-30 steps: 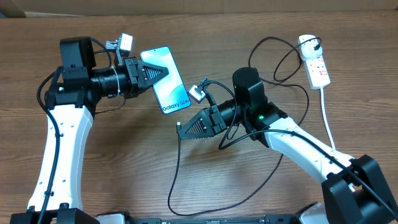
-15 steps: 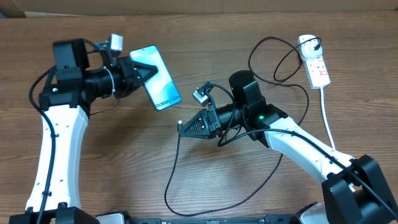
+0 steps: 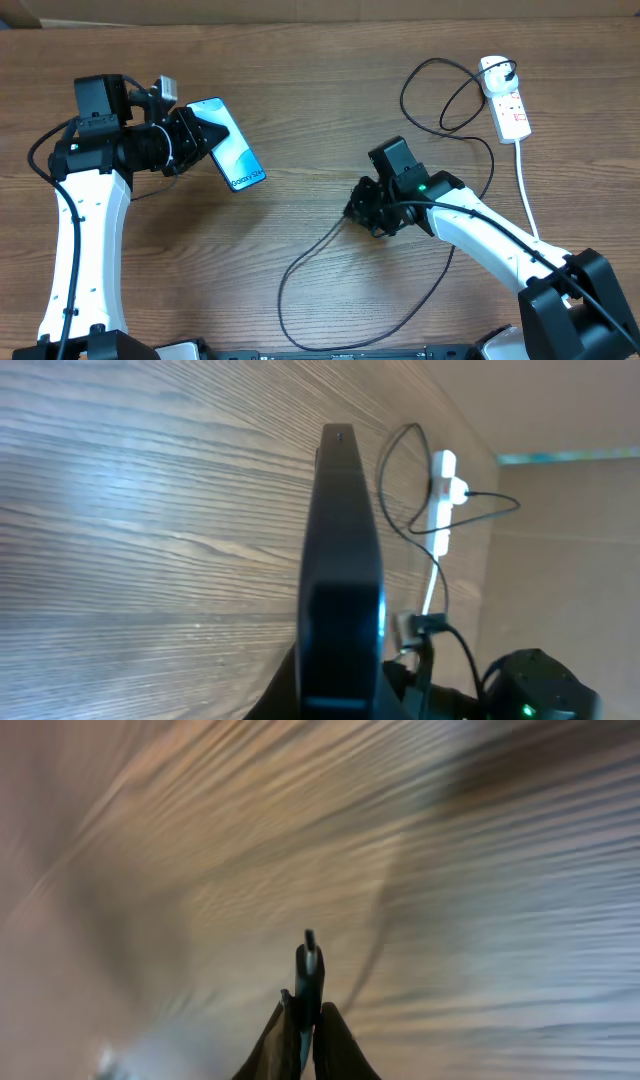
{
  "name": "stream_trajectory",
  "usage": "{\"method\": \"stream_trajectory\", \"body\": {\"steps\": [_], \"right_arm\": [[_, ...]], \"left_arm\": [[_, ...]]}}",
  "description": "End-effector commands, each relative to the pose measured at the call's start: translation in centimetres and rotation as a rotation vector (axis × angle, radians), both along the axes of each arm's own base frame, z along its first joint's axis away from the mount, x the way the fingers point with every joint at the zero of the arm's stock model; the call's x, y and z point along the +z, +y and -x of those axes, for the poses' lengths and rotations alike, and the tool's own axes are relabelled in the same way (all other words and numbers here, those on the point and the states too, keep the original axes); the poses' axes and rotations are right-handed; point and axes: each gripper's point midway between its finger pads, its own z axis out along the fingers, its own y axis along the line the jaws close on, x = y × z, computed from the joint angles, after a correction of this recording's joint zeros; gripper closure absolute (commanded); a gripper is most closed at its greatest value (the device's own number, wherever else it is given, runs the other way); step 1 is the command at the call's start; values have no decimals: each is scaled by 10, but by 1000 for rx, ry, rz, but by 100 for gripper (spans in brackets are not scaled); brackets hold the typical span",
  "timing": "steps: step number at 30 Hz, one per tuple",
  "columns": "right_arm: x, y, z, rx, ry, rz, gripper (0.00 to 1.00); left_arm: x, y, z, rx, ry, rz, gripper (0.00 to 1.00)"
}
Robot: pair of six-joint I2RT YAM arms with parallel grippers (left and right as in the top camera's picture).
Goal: Plug charger to phone and switch on socket
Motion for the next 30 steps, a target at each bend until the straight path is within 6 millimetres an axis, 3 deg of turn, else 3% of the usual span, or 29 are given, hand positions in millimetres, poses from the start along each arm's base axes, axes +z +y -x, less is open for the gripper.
{"method": "stream_trajectory", "body": {"steps": [1, 5, 17, 19, 23, 30], "right_arm": [[-7, -40, -19, -211, -61, 191, 96], [-16, -56, -18, -284, -44, 267, 96], [-60, -61, -17, -335, 21, 322, 96], [-64, -61, -17, -335, 26, 326, 91], [-64, -55, -17, -324, 35, 294, 75], [-50, -39, -18, -254, 40, 205, 75]], "left_arm": [[5, 1, -1, -17, -35, -27, 96], [4, 1, 0, -18, -31, -26, 96], [3, -1, 4, -23, -12, -12, 96], [3, -1, 5, -23, -9, -12, 96], [2, -2, 6, -23, -2, -11, 96], [1, -2, 8, -24, 10, -9, 96]]}}
